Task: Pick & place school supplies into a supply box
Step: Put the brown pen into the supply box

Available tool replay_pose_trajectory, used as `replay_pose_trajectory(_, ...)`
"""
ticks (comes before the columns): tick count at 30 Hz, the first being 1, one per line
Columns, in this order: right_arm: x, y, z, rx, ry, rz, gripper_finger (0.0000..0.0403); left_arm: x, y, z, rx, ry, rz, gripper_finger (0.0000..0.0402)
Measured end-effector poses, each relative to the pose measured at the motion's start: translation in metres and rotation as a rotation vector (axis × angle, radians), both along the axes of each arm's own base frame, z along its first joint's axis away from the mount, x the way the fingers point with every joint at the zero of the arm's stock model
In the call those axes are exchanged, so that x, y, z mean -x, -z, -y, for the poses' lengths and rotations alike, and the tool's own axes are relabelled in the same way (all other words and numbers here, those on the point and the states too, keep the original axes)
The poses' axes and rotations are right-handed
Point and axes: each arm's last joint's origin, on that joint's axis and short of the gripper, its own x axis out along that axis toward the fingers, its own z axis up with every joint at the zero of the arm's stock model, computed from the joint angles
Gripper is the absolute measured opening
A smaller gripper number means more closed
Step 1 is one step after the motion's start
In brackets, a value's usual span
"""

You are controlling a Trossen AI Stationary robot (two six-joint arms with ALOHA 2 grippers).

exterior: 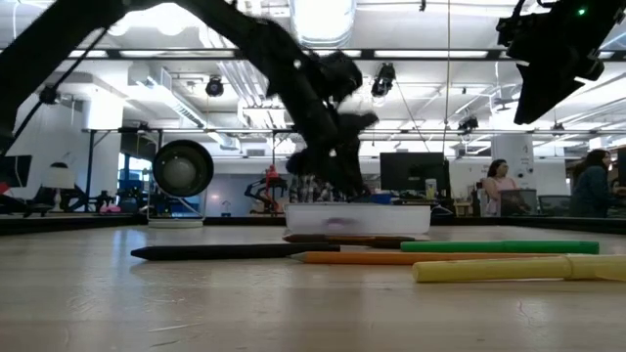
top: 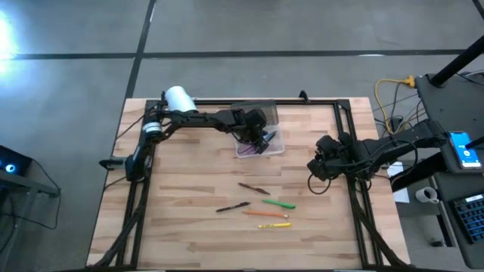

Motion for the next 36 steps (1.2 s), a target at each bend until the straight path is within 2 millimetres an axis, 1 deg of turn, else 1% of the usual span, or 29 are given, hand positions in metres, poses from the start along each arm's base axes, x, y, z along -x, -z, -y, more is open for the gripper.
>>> replay_pose_trajectory(2,0.0,0.0,0.0,-0.004,-0.001,-0.001,0.0137,0.006,-0.015,0.01,-0.054,0.092,-0.001,0.0093)
replay_pose_trajectory(5,0.0,0.0,0.0,-0.004,-0.005,-0.004,0.0137,0.016,-0.03,0.03,-0.127,0.241,0.004,0.0093)
replay_pose_trajectory(8,0.0,0.0,0.0,-0.002,-0.013,-0.009,0.0137,0.03,-0.037,0.053,-0.174,0.37,0.013,0.0093)
replay_pose_trajectory(10,0.0,0.0,0.0,0.001,-0.021,-0.014,0.0137,0.041,-0.035,0.067,-0.198,0.441,0.012,0.0093)
replay_pose_trajectory(14,0.0,0.0,0.0,0.004,-0.031,-0.02,0.0137,0.053,-0.018,0.094,-0.22,0.524,0.053,0.0093)
replay_pose_trajectory(18,0.0,0.0,0.0,0.004,-0.035,-0.022,0.0137,0.057,0.0,0.12,-0.239,0.606,0.088,0.0093)
replay_pose_trajectory(21,0.0,0.0,-0.001,-0.013,-0.042,-0.029,0.0137,0.057,0.012,0.134,-0.237,0.645,0.09,0.0093)
replay_pose_trajectory(25,0.0,0.001,-0.001,-0.035,-0.059,-0.045,0.0137,0.057,0.019,0.143,-0.237,0.667,0.088,0.0093)
replay_pose_trajectory(29,0.0,0.001,-0.002,-0.036,-0.063,-0.049,0.0137,0.056,0.033,0.15,-0.242,0.707,0.052,0.0093)
replay_pose_trajectory(32,0.0,0.001,-0.002,-0.036,-0.066,-0.051,0.0137,0.05,0.041,0.153,-0.241,0.72,0.033,0.0093)
replay_pose_trajectory(36,0.0,0.001,-0.002,-0.046,-0.077,-0.06,0.0137,0.039,0.045,0.153,-0.295,0.686,0.004,0.0093)
